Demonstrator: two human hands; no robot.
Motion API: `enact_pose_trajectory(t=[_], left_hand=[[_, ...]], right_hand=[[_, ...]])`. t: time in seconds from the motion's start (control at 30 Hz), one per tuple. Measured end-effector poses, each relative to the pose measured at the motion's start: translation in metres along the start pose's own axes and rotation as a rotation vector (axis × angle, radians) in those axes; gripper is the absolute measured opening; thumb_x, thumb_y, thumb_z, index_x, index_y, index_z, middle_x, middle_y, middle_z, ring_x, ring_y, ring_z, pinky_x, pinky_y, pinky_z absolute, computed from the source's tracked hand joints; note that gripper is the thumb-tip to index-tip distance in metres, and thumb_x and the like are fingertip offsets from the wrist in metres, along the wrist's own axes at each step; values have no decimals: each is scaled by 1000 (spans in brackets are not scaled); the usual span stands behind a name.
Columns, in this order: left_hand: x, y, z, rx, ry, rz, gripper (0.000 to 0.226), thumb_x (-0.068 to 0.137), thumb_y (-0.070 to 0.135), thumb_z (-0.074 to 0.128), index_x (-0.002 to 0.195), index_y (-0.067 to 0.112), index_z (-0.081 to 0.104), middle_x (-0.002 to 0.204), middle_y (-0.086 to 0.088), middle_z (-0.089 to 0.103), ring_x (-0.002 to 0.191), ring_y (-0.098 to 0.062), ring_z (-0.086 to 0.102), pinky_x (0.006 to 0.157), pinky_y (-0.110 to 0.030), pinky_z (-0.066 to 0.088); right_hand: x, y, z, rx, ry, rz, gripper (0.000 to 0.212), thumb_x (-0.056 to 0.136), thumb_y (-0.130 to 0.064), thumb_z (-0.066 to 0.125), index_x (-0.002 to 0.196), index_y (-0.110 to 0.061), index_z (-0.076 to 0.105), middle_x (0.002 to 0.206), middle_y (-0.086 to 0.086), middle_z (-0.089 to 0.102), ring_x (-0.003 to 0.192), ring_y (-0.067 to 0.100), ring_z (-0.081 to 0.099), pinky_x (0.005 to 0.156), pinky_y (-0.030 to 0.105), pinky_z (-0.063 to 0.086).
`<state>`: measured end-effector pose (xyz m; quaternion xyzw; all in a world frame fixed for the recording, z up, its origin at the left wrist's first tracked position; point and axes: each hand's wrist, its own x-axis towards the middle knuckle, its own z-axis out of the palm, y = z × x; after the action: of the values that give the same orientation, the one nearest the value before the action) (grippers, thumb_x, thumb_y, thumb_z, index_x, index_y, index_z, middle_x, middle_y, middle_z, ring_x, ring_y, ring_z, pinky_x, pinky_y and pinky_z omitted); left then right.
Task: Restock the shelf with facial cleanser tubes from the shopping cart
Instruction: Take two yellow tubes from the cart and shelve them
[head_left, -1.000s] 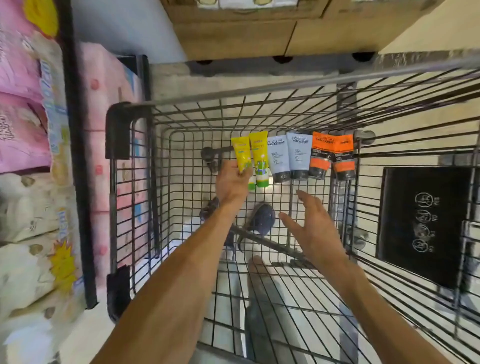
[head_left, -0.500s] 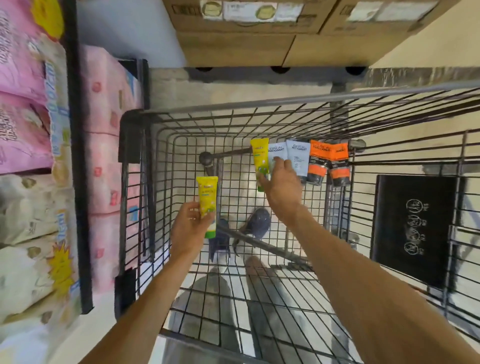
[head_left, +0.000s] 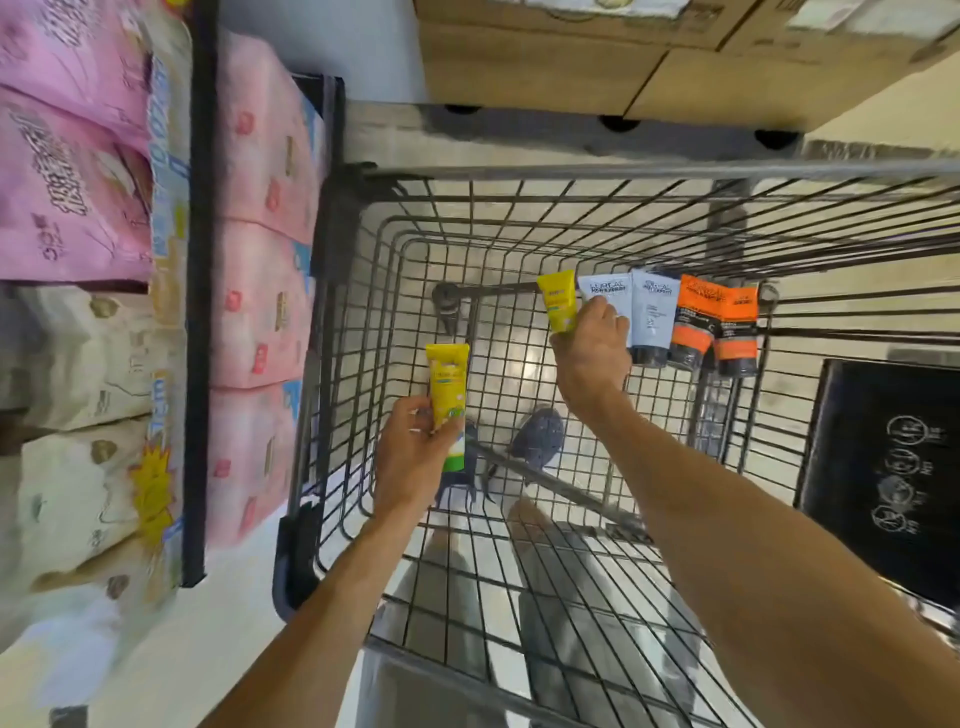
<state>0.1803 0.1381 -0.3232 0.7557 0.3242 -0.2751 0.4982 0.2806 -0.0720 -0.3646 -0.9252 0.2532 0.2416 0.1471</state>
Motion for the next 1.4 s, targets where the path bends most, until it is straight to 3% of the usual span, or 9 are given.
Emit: enact_pose_trajectory(t=[0.07,0.27,0.33,0.53,0.7,0.9,1.03,1.2,1.4], left_hand=[[-3,2,-1,-21,-1,-9,34,89,28,79,116,23,59,103,8,69,89,-7,70,61,-15,52],[-16,13,-2,-50,-33,8,29,89,23,79,109,26,58,98,16,66,86,-1,69,71,-25,56],[-26,20,-2,-62,-53,24,29,88,20,80,109,25,61,98,14,69,82,2,70,70,-22,57],[-68,49,-15,-44,-130,85,25,86,22,81,108,22,70,96,10,75,84,1,72,67,-13,54],[-124,82,-30,-46,-198,130,21,89,20,79,108,20,72,94,9,76,81,2,72,67,-14,54],[-192,108,-47,-43,-263,191,17,87,27,81,99,34,72,95,13,78,89,-7,75,89,-43,59],[-233,119,-55,-75,-282,237,19,87,27,80,103,33,73,103,6,78,95,-17,76,87,-51,60],[-271,131,-55,-63,-214,318,18,90,22,78,104,29,69,103,5,75,82,-1,73,62,-14,55],[-309,120,-48,-207,-80,336,29,86,23,82,112,22,73,103,3,78,96,-13,74,91,-37,59]], right_hand=[[-6,1,-3,10,-2,-12,44,95,-24,67,129,-7,45,126,11,53,119,30,49,88,46,52],[-33,31,1,328,-85,8,31,80,-46,61,98,-20,62,93,0,68,80,21,68,67,43,61],[-53,39,-10,497,-159,15,16,85,-36,69,90,-22,63,83,-3,69,72,14,69,64,38,61],[-130,63,-57,790,-180,102,32,88,-15,79,113,-4,62,87,-5,70,63,-10,65,54,9,48],[-195,75,-108,769,-163,104,37,84,-37,82,108,-14,65,86,-7,72,78,10,70,65,16,53],[-263,80,-165,888,-72,101,35,85,-20,83,109,-3,65,81,0,71,61,2,67,52,18,50],[-292,82,-189,961,-45,76,31,81,-24,86,102,-12,65,81,1,72,72,13,73,71,41,62],[-306,87,-213,952,-44,-61,29,83,-24,85,100,-9,67,82,4,73,64,3,68,60,17,51],[-311,92,-241,885,-142,-270,34,84,-29,84,108,-18,63,93,5,67,83,17,67,59,9,47]])
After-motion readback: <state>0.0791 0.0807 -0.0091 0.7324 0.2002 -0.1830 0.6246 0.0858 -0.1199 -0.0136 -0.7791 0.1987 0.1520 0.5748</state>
